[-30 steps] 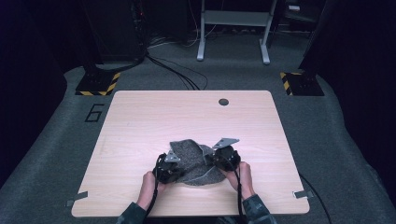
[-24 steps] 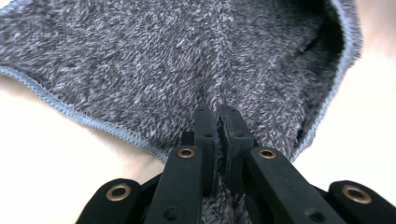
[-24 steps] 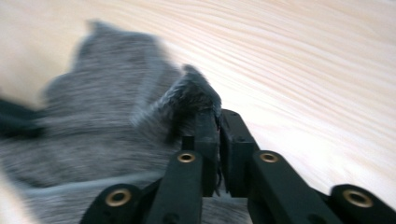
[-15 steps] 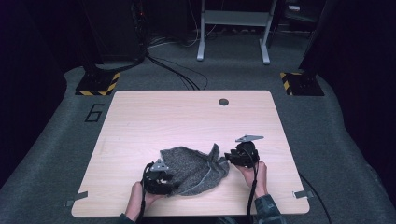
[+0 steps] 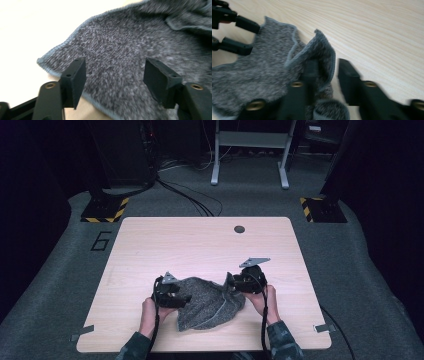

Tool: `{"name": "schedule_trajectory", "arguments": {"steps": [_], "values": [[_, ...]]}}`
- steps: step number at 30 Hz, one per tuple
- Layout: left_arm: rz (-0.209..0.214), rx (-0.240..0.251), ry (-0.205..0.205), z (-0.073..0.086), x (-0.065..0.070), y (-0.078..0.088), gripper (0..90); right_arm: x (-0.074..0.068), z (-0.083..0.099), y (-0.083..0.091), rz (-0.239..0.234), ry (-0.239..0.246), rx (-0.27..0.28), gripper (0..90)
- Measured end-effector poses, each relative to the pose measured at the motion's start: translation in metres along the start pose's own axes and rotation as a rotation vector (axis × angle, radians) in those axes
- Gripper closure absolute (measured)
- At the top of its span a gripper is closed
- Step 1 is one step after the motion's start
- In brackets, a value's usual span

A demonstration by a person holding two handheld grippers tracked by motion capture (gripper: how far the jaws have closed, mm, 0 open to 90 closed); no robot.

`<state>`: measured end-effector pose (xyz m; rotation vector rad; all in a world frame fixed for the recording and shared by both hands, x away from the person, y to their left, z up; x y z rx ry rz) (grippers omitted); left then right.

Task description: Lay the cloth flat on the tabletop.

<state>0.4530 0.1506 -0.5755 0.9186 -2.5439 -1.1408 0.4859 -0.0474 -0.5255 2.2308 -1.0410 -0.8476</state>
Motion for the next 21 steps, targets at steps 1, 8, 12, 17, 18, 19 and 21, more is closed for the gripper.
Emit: {"name": "schedule_trajectory", "arguments": {"steps": [1,8,12,17,18,19,21], "values": [[-0.009,-0.015,-0.019,0.001,0.002,-0.005,38.3,0.006,-0.003,-0.005,0.017,0.003,0.002,86.7],[-0.011,-0.037,-0.037,0.006,0.002,-0.01,39.5,0.025,-0.003,-0.002,0.097,-0.041,0.013,87.8],[0.027,0.0,-0.005,0.007,0.001,-0.007,35.4,0.044,0.004,-0.003,0.14,-0.105,-0.015,84.7],[-0.026,0.056,0.065,0.003,-0.013,0.006,25.7,0.047,0.004,-0.001,0.114,-0.11,-0.001,67.2],[-0.039,0.044,0.068,0.004,-0.019,0.008,21.6,0.05,0.002,0.0,0.112,-0.136,-0.01,58.4],[-0.053,0.045,0.085,0.004,-0.024,0.009,21.6,0.05,0.002,0.0,0.112,-0.136,-0.01,58.4],[-0.071,0.031,0.094,0.004,-0.032,0.01,20.3,0.054,-0.002,0.0,0.123,-0.135,0.0,49.5]]}}
Point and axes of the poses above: each handheld gripper's, and its own axes: y roughly backward along the jaws, z roughly out of its underside, x roughly to its right, the point moved 10 cm from there along -y, roughly forward along the jaws, and after that the axes turned 15 degrees about -y, right-handed, at the moved point
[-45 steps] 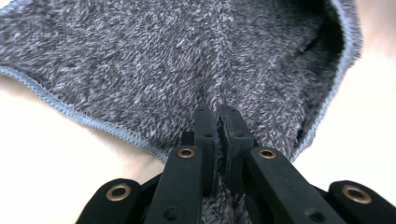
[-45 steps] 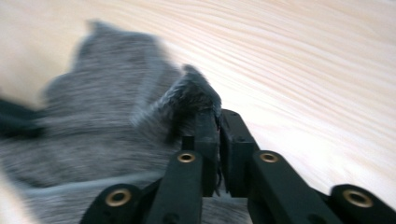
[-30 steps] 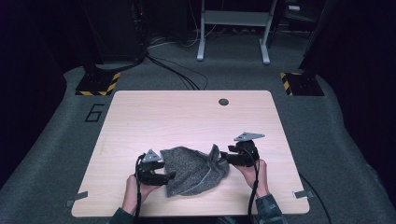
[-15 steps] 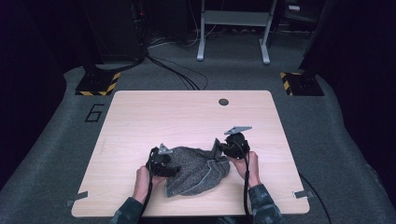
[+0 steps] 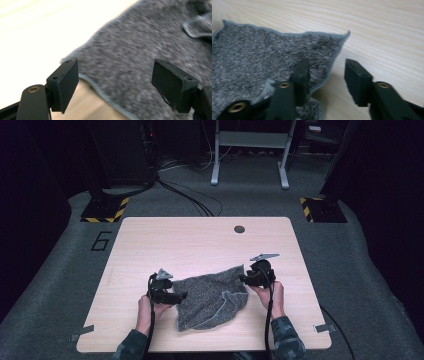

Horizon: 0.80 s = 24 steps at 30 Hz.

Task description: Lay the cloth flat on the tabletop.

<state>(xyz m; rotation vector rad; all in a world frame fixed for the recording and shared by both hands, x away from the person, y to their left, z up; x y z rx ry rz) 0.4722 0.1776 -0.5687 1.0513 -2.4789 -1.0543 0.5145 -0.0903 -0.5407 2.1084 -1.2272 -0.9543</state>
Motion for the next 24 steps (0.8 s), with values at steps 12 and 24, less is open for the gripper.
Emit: {"name": "schedule_trajectory", "arguments": {"steps": [12,24], "values": [[-0.084,-0.102,-0.01,0.004,-0.018,-0.02,29.2,0.02,-0.006,-0.048,0.075,-0.01,-0.126,42.1],[-0.111,-0.116,-0.065,0.004,-0.012,-0.023,53.1,0.025,-0.004,-0.052,0.114,0.02,-0.105,64.8]]}}
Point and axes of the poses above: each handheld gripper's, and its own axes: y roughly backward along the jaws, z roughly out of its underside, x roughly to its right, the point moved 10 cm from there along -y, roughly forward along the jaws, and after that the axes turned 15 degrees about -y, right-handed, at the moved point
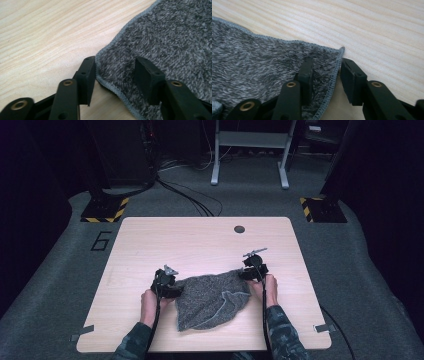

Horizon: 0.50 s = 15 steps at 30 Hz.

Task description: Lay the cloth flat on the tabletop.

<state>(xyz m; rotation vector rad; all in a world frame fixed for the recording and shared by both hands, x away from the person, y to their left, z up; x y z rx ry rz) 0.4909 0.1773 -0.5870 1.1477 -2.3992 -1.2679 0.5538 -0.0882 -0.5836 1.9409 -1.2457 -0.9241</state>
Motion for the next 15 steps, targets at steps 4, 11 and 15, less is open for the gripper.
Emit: {"name": "schedule_trajectory", "arguments": {"steps": [4,11,15], "values": [[0.008,0.008,-0.011,-0.002,0.003,0.0,61.5,0.0,0.002,0.001,0.017,0.011,-0.001,74.1],[0.022,0.023,-0.015,-0.004,0.004,-0.001,79.8,-0.003,0.007,0.003,-0.032,-0.039,-0.009,88.3],[0.051,0.036,0.013,-0.004,0.002,0.0,85.0,-0.005,0.012,0.007,-0.042,-0.032,-0.004,89.1]]}}
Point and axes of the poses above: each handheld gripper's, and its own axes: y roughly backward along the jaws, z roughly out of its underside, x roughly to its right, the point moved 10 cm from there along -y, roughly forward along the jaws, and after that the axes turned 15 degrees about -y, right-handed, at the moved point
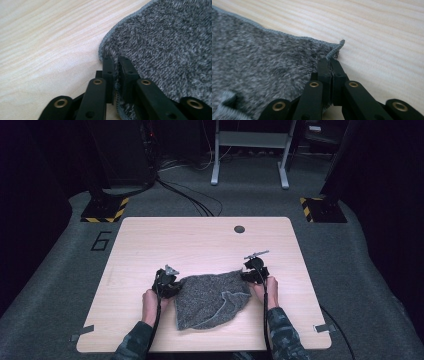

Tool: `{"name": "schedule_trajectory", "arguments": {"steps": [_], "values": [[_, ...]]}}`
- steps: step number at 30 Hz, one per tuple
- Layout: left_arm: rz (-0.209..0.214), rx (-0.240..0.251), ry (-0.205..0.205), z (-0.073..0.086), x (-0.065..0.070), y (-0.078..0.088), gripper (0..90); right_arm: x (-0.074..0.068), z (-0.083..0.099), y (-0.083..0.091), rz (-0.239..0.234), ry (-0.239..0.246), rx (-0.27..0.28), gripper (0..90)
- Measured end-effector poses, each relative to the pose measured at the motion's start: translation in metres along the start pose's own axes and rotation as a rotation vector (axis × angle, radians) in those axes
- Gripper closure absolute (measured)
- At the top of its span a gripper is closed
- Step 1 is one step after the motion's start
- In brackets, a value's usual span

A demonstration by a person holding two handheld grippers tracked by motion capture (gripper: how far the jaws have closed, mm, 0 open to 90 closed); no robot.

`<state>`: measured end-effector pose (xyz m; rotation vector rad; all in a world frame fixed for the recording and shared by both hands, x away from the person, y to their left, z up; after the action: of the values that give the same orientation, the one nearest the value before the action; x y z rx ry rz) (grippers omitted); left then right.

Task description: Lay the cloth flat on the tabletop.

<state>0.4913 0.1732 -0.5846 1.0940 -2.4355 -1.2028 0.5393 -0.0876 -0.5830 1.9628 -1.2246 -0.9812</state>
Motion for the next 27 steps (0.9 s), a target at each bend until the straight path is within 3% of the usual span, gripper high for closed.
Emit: {"name": "schedule_trajectory", "arguments": {"steps": [3,9,16,19,22,23,24,25,27], "values": [[0.033,0.062,0.024,-0.004,0.004,0.013,86.1,-0.006,0.007,0.018,-0.045,0.01,0.035,89.4],[0.055,0.083,0.019,-0.004,0.005,0.024,86.6,-0.016,0.011,0.046,-0.08,0.026,0.095,89.7],[0.086,0.084,0.066,-0.005,-0.005,0.017,86.9,-0.016,0.002,0.046,-0.078,0.043,0.101,89.8],[0.089,0.089,0.077,-0.009,-0.009,0.016,87.0,-0.017,-0.001,0.045,-0.078,0.027,0.099,89.8],[0.072,0.083,0.062,-0.02,-0.024,0.012,87.1,-0.012,-0.015,0.041,-0.07,0.032,0.103,89.9],[0.065,0.086,0.066,-0.026,-0.032,0.011,87.1,-0.01,-0.032,0.038,-0.054,0.032,0.108,89.9],[0.051,0.085,0.065,-0.033,-0.039,0.011,87.1,-0.01,-0.032,0.038,-0.054,0.032,0.108,89.9],[0.021,0.095,0.058,-0.046,-0.054,0.014,87.1,-0.009,-0.04,0.039,-0.048,0.03,0.111,90.0],[-0.035,0.131,0.039,-0.074,-0.078,0.028,87.1,-0.008,-0.074,0.048,-0.028,0.044,0.163,90.0]]}}
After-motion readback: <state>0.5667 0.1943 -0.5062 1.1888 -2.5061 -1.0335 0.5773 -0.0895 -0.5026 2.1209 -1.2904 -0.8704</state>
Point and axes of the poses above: each handheld gripper's, and its own axes: y roughly backward along the jaws, z roughly out of its underside, x roughly to its right, the point moved 10 cm from there along -y, roughly forward along the jaws, and after that the axes turned 15 degrees about -y, right-handed, at the moved point
